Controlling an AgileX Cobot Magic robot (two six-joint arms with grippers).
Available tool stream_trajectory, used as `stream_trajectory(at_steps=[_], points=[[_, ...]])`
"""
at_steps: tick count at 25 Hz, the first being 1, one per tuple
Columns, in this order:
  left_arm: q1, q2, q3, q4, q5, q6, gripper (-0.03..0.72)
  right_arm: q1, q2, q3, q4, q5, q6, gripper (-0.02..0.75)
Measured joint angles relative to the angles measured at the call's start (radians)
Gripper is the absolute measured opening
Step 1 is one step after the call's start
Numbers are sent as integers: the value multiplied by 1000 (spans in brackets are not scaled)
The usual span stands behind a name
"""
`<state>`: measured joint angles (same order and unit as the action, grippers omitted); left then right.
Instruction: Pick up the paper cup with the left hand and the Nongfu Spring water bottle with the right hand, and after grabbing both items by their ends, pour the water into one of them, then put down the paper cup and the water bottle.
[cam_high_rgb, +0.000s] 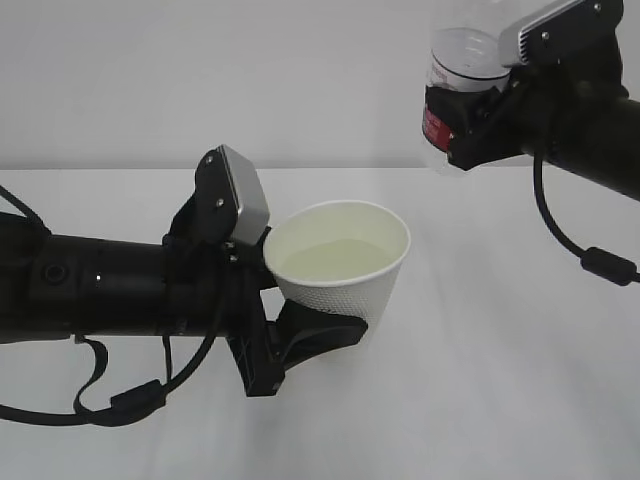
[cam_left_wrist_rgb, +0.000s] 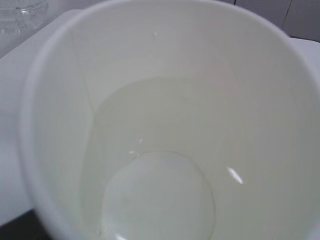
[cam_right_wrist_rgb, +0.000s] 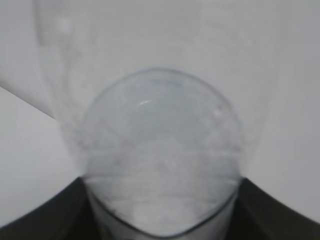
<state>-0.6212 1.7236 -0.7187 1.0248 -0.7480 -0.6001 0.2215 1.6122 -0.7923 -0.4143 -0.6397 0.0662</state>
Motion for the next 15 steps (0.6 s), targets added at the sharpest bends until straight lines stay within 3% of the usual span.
stream_trajectory(at_steps=[15], points=[[0, 0, 0, -2, 0, 0, 498, 0, 0, 40, 332, 66, -66, 430]])
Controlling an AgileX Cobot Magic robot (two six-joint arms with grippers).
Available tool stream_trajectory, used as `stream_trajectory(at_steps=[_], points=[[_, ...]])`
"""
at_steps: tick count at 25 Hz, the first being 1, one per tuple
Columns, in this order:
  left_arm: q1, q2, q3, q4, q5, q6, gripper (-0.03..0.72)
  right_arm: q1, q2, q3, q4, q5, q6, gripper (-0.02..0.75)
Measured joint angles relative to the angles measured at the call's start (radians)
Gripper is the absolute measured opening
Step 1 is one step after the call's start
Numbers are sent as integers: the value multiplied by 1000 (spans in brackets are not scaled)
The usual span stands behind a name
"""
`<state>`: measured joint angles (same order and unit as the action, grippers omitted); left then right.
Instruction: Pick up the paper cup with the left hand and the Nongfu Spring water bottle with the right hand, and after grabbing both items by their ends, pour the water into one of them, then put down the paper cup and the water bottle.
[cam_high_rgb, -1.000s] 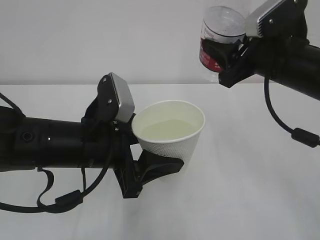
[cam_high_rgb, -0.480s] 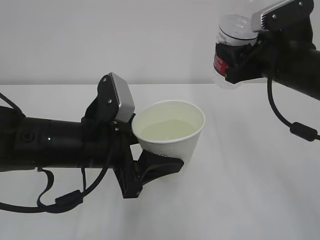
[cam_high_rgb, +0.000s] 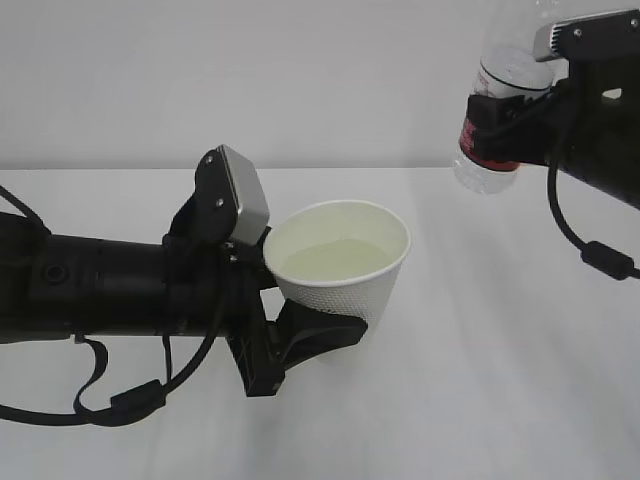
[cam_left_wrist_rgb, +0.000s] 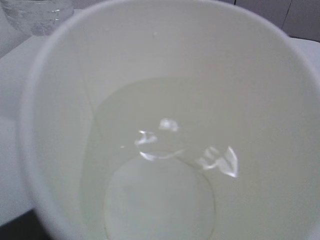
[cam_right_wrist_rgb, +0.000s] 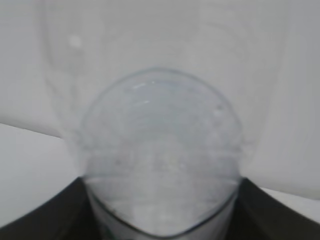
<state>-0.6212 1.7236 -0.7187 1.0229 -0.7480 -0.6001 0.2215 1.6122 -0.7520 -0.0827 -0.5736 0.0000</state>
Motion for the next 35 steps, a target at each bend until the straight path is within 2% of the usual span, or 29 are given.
stream_trajectory(at_steps=[13, 35], points=[[0, 0, 0, 0, 0, 0, 498, 0, 0, 138, 227, -97, -140, 430], [0, 0, 0, 0, 4, 0, 498, 0, -2, 263, 256, -148, -173, 430]])
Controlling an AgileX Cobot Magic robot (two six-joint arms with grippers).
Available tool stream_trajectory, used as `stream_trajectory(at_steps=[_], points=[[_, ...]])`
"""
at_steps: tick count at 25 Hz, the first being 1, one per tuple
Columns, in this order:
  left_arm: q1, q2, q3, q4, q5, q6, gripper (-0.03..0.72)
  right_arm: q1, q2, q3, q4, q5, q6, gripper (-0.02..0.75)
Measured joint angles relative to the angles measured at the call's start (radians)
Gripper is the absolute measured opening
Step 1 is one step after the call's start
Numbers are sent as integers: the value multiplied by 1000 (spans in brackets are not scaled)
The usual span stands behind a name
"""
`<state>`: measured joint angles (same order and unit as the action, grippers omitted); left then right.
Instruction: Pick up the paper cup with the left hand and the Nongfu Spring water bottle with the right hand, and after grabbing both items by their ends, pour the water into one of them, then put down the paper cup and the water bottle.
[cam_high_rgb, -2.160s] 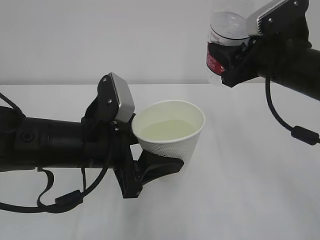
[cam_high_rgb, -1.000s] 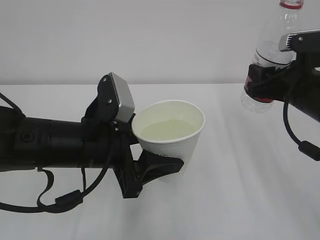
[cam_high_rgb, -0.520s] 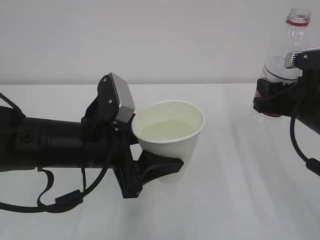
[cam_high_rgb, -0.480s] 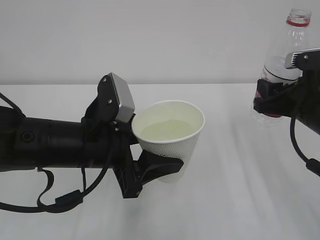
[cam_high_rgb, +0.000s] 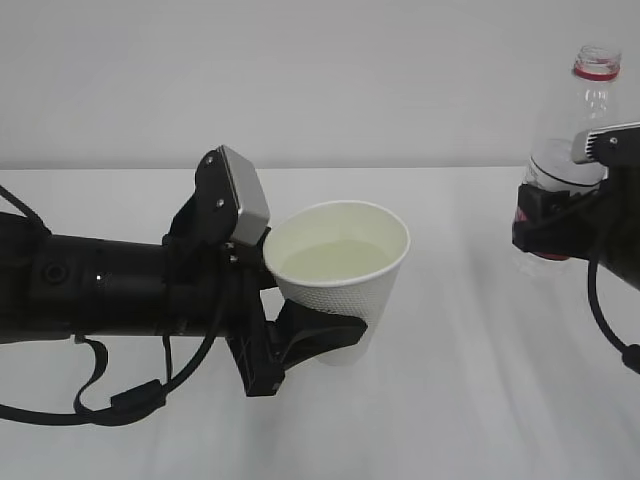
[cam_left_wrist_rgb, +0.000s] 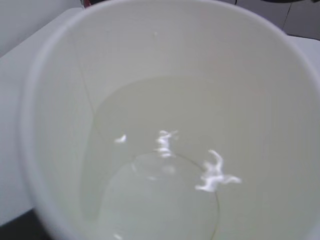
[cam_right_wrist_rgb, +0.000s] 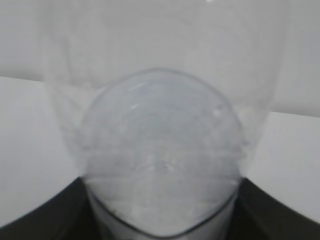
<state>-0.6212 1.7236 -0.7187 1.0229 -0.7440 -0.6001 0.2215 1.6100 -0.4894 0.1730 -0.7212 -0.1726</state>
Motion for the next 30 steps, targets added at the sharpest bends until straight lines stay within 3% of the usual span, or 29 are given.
stream_trajectory(at_steps=[7, 16, 30], points=[[0, 0, 0, -8, 0, 0, 498, 0, -2, 2, 1, -2, 0, 430], [0, 0, 0, -104, 23, 9, 496, 0, -2, 2, 1, -2, 0, 430], [0, 1, 0, -366, 36, 220, 496, 0, -2, 2, 1, -2, 0, 430]])
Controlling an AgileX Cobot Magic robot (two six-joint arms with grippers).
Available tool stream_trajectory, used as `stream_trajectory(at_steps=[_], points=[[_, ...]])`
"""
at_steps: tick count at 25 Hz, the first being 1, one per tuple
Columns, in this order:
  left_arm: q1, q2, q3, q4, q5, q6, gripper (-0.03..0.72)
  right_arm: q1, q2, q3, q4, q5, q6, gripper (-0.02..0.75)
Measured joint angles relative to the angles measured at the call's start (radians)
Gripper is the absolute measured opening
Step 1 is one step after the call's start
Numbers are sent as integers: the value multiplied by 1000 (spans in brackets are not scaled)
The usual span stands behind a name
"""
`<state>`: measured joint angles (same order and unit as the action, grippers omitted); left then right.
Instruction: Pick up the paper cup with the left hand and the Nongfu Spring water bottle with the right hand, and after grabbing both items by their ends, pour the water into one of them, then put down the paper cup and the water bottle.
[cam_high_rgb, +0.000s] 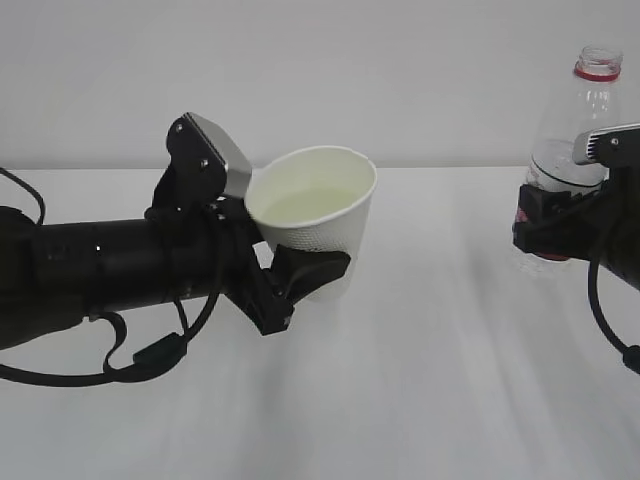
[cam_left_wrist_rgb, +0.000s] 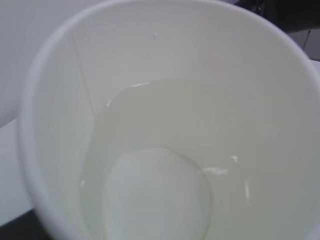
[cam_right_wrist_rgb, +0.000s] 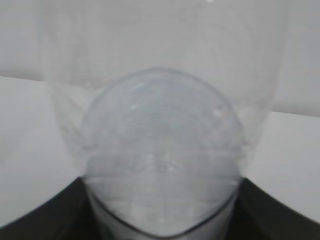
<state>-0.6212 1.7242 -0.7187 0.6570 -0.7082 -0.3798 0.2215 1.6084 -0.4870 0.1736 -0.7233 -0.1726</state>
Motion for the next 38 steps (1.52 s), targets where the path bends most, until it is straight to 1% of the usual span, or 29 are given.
stream_trajectory(at_steps=[4, 10, 13, 21, 29, 38], points=[[0, 0, 0, -85, 1, 61, 496, 0, 0, 0, 0, 0, 0, 430], [0, 0, 0, -173, 5, 116, 496, 0, 0, 0, 0, 0, 0, 430], [7, 0, 0, -197, 9, 125, 496, 0, 0, 0, 0, 0, 0, 430], [89, 0, 0, -241, 9, 128, 496, 0, 0, 0, 0, -2, 0, 430], [182, 0, 0, -243, 9, 128, 496, 0, 0, 0, 0, -2, 2, 430], [259, 0, 0, -246, 9, 128, 496, 0, 0, 0, 0, -2, 2, 430]])
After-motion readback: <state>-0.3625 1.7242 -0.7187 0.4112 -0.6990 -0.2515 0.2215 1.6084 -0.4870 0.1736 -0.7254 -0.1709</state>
